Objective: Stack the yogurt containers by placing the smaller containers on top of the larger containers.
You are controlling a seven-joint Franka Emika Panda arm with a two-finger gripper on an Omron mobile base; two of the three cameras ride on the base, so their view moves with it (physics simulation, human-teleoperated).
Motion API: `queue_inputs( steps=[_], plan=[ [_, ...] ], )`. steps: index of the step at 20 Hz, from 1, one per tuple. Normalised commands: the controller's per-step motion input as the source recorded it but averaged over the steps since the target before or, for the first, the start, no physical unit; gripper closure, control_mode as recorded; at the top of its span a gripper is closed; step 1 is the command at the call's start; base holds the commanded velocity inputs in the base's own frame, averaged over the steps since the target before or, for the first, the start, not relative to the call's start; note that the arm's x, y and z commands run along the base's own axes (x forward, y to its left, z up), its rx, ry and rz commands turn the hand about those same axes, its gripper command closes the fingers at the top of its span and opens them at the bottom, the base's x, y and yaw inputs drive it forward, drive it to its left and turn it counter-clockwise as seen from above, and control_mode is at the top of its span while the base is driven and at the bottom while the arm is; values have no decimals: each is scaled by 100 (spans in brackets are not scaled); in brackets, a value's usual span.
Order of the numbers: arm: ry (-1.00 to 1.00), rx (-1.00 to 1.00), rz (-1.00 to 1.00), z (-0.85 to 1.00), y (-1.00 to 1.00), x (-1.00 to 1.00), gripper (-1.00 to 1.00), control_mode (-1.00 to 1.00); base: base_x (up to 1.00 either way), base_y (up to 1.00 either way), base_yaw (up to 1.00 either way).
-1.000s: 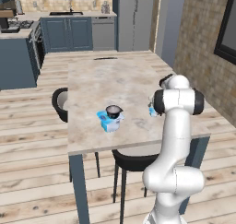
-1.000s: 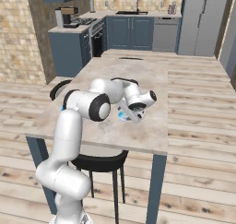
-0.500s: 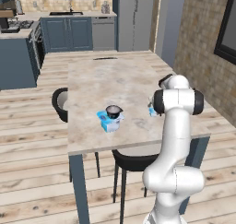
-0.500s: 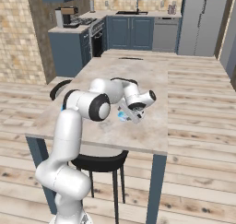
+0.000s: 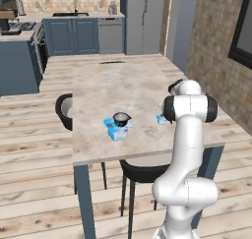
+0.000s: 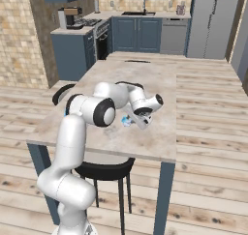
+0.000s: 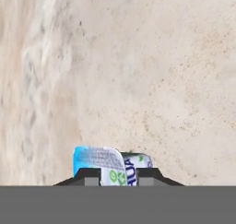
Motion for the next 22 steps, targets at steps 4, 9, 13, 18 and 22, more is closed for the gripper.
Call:
queue_inputs(
  steps=[4,9,13,18,22],
  plan=[
    [0,0,0,-14,-1,0,100,-100,0,0,0],
    [0,0,0,1,-4,-6,100,-100,0,0,0],
    [0,2,0,17,-2,-16,100,-100,0,0,0],
    [0,5,0,32,0,-19,100,-100,0,0,0],
    [0,5,0,47,0,-23,100,-100,0,0,0]
  ],
)
